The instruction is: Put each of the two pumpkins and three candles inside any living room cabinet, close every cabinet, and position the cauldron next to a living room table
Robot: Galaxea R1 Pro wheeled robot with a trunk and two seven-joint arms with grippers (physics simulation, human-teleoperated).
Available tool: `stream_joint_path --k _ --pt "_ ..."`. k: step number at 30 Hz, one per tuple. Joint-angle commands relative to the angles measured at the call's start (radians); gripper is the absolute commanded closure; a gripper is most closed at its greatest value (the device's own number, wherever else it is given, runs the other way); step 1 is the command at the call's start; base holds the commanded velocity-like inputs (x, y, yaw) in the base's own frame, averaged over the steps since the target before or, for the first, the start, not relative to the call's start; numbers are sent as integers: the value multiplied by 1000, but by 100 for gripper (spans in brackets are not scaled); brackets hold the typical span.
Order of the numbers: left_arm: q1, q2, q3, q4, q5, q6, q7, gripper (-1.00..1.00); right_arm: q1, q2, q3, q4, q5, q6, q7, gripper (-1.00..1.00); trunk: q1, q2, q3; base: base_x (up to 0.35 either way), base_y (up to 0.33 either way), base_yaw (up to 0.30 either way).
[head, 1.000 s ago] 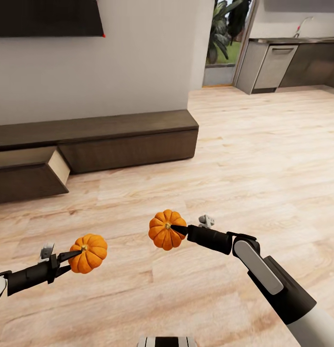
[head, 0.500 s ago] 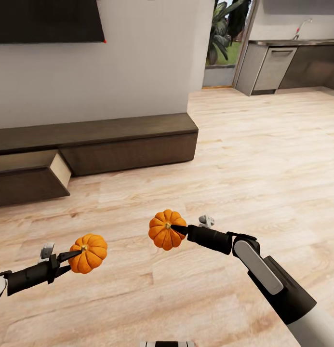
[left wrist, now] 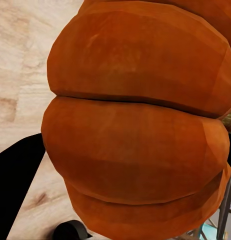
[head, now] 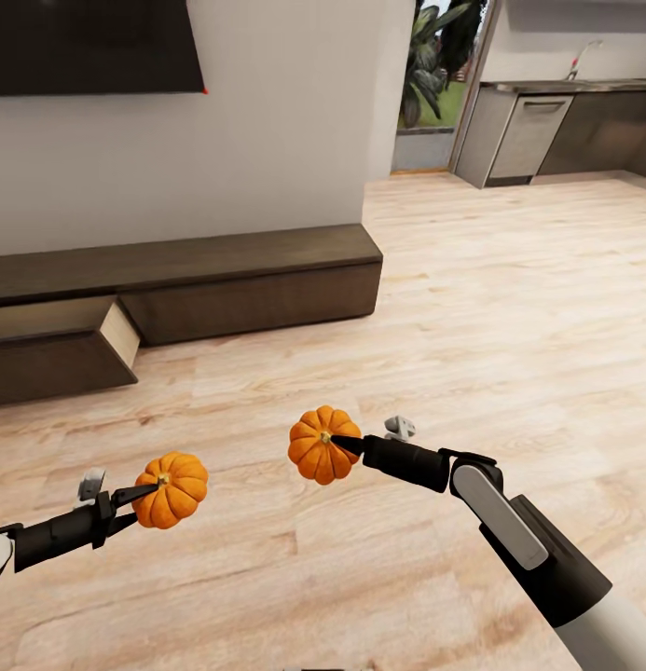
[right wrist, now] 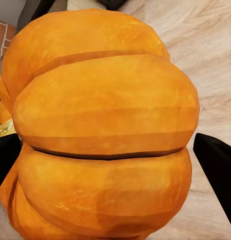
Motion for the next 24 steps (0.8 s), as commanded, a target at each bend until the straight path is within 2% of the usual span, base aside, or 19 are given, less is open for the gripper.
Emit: stream_joint_path --k 1,12,14,24 --pt "0 0 1 0 -2 3 -2 100 -1 -1 1 2 -1 1 1 100 -4 7 3 0 0 0" --pt "0 -5 -1 -2 -2 3 -2 100 -1 -1 1 4 -1 1 2 100 -46 84 37 0 0 0" --pt "0 -5 -1 -3 -2 3 -2 100 -1 -1 1 3 -1 1 2 100 -46 84 37 0 0 60" --pt "0 -4 1 -3 -1 5 -2 100 -1 0 1 0 1 0 1 100 -46 84 37 0 24 247"
